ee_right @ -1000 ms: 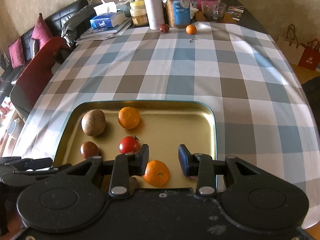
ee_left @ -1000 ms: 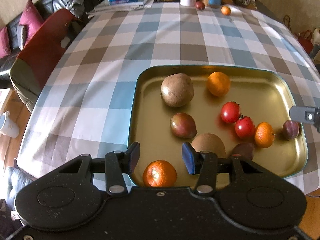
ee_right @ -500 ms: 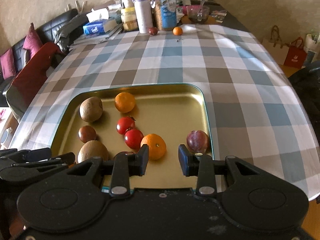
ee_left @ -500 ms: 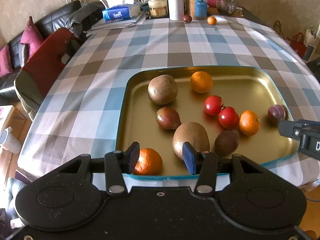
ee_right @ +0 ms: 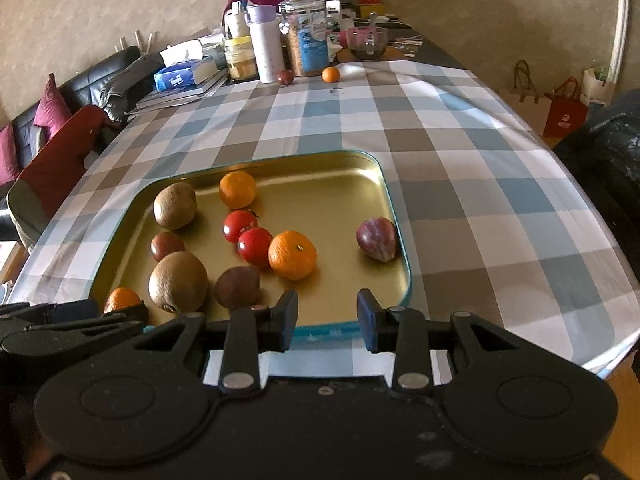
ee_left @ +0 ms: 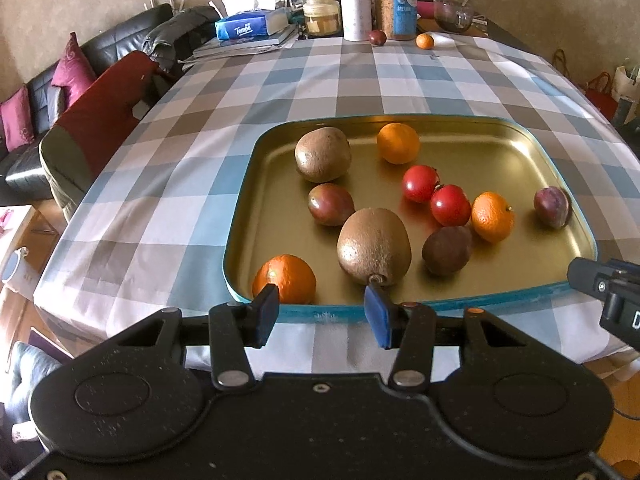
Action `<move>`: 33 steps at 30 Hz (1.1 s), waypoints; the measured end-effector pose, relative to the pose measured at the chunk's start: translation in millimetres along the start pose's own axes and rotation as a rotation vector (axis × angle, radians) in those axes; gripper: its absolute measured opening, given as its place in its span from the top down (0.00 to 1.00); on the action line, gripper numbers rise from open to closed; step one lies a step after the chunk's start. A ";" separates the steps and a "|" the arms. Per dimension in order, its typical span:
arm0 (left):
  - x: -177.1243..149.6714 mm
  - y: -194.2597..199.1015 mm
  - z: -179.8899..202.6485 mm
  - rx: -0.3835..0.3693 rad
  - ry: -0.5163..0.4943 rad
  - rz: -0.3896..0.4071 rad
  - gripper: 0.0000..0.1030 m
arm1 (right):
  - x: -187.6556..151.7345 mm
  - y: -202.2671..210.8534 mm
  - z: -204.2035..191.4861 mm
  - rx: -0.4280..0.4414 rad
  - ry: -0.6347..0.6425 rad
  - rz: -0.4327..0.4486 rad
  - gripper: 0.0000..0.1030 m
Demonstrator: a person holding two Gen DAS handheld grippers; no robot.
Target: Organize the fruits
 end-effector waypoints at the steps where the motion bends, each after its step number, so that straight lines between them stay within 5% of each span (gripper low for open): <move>1: -0.7 0.6 1.1 -0.001 -0.003 0.003 0.46 | -1.9 0.4 1.4 -0.002 -0.004 0.001 0.65; 33: -6.8 6.8 2.1 -0.024 0.009 0.014 0.46 | -16.2 2.1 5.4 0.004 -0.030 -0.023 0.65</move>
Point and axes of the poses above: each gripper's, at about its wrist camera, not at the fingertips, and y roughly against the way its jaws point, z to its right, x to its top, the point moved 6 cm from there along -y, roughly the way its jaws point, and after that the axes turned 12 degrees about -y, right-handed, at the moved point
